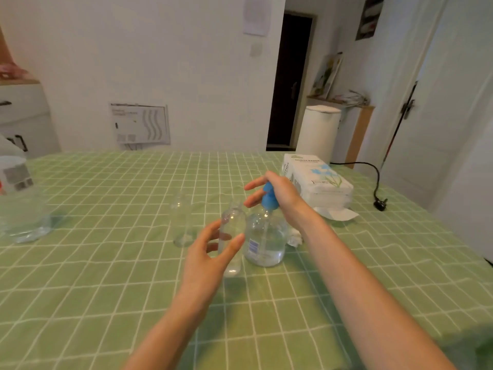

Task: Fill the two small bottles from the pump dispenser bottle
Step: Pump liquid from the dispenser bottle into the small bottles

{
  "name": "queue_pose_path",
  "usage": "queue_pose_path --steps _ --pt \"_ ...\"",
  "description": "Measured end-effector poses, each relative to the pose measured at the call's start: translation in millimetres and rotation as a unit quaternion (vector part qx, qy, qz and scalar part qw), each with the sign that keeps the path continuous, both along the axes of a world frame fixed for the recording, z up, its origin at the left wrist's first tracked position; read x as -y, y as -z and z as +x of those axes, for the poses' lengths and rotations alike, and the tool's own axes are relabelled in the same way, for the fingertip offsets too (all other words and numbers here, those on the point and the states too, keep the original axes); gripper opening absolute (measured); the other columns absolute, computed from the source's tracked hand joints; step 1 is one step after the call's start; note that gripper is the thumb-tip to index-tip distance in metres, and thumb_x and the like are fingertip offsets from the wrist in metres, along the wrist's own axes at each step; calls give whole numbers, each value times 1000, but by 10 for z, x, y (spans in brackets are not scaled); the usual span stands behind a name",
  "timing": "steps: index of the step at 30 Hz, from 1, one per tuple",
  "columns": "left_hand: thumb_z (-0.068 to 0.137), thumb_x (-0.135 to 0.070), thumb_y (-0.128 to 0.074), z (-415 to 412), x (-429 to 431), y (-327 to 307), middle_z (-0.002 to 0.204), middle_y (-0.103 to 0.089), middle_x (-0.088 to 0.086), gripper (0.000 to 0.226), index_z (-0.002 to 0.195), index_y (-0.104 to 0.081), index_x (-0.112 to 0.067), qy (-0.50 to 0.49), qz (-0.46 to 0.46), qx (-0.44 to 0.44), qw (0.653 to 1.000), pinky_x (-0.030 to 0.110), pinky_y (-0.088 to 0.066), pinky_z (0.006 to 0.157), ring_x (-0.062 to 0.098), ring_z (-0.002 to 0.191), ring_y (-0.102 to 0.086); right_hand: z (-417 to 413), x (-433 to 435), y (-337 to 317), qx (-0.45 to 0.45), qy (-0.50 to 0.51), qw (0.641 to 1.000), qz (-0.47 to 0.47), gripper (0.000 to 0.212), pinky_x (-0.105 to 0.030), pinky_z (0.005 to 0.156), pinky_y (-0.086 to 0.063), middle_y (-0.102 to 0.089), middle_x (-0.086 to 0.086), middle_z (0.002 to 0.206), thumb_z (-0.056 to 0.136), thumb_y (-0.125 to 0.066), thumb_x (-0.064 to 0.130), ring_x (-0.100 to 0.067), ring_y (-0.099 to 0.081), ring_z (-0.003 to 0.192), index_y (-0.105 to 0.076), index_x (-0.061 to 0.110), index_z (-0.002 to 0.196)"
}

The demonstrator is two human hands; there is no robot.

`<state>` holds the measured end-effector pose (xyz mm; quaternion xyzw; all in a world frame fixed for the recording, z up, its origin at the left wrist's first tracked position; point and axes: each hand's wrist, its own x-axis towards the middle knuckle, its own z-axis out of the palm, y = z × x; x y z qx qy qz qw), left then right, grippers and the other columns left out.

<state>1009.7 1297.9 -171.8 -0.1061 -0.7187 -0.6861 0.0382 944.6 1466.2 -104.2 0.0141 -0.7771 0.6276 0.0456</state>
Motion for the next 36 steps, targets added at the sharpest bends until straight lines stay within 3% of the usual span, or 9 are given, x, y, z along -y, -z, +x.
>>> queue_pose_path --steps 6,11,18,24,36 --pt "64 -52 -61 30 507 -172 106 -65 -3 57 117 -57 -31 -58 5 -15 998 32 -48 83 16 100 -59 25 62 24 -23 36 999 -23 47 -13 51 -45 -67 -7 53 96 -29 22 -9 -63 49 -68 -3 96" --pt "81 -35 -63 -156 965 -188 103 -63 -3 39 119 -56 -27 -136 -1 -37 990 24 -43 71 16 98 -59 47 84 31 -20 52 998 -8 48 -24 62 -42 -64 -14 60 96 -29 24 -6 -61 47 -69 -3 98" --pt "83 -29 -63 -417 1316 -24 114 -62 6 42 122 -53 -18 -173 -31 -18 984 30 -46 78 23 104 -59 28 94 31 -23 66 998 2 47 -28 69 -44 -63 -12 56 96 -28 24 -9 -60 51 -70 5 86" --pt "85 -26 -62 -512 1398 96 122 -59 10 48 128 -48 -13 -195 -65 6 979 44 -48 93 25 108 -57 -4 89 48 -26 62 998 3 49 -30 78 -46 -64 -4 47 96 -26 25 -8 -62 54 -70 12 79" --pt "85 -29 -61 -561 1421 189 125 -57 11 50 131 -46 -17 -199 -94 23 975 50 -45 97 27 110 -56 -44 58 71 -19 53 998 -2 46 -29 60 -42 -64 -7 49 92 -30 27 -4 -57 42 -71 12 78"
